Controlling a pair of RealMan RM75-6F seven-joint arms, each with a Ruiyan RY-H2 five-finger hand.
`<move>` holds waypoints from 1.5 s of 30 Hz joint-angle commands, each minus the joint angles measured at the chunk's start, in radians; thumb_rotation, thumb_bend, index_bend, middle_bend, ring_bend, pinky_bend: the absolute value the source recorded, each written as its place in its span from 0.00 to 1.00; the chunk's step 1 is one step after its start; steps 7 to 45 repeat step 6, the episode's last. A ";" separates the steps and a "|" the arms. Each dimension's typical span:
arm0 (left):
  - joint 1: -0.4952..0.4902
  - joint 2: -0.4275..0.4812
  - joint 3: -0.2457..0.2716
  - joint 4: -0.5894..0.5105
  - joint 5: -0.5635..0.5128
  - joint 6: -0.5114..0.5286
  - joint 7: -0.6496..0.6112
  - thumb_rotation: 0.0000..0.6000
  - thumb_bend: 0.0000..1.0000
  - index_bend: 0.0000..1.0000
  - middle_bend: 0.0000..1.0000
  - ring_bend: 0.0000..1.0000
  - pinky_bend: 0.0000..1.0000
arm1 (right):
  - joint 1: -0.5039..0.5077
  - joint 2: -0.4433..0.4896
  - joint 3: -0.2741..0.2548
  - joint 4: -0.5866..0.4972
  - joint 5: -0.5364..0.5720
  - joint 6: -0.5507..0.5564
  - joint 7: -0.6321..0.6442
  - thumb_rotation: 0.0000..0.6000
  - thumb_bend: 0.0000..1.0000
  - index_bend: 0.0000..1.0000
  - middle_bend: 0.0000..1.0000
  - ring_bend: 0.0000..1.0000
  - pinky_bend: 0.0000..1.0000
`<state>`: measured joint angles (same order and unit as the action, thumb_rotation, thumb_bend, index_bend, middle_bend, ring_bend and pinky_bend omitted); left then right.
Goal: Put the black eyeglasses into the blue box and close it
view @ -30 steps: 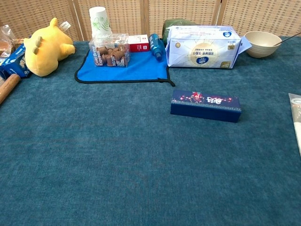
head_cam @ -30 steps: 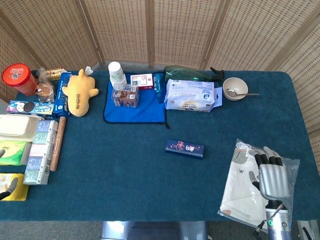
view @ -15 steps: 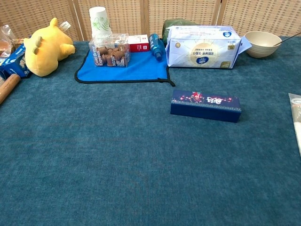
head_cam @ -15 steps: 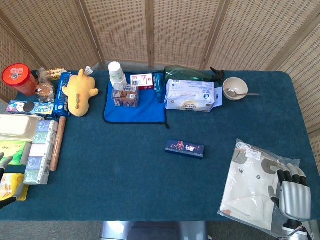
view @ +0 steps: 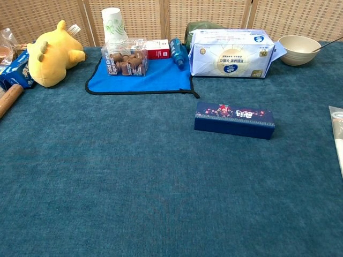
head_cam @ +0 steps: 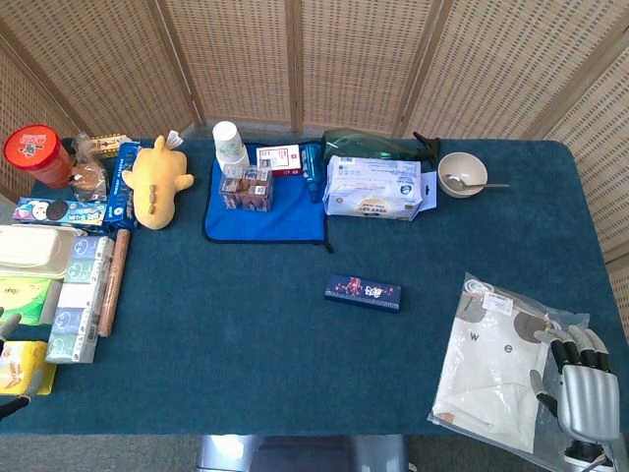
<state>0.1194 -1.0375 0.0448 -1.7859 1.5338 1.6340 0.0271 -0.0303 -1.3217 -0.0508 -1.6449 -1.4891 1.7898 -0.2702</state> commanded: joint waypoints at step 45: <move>0.014 -0.002 0.009 0.013 0.003 0.005 -0.009 0.89 0.32 0.09 0.04 0.00 0.00 | -0.008 0.006 0.022 0.004 -0.016 -0.028 0.007 1.00 0.27 0.32 0.32 0.18 0.17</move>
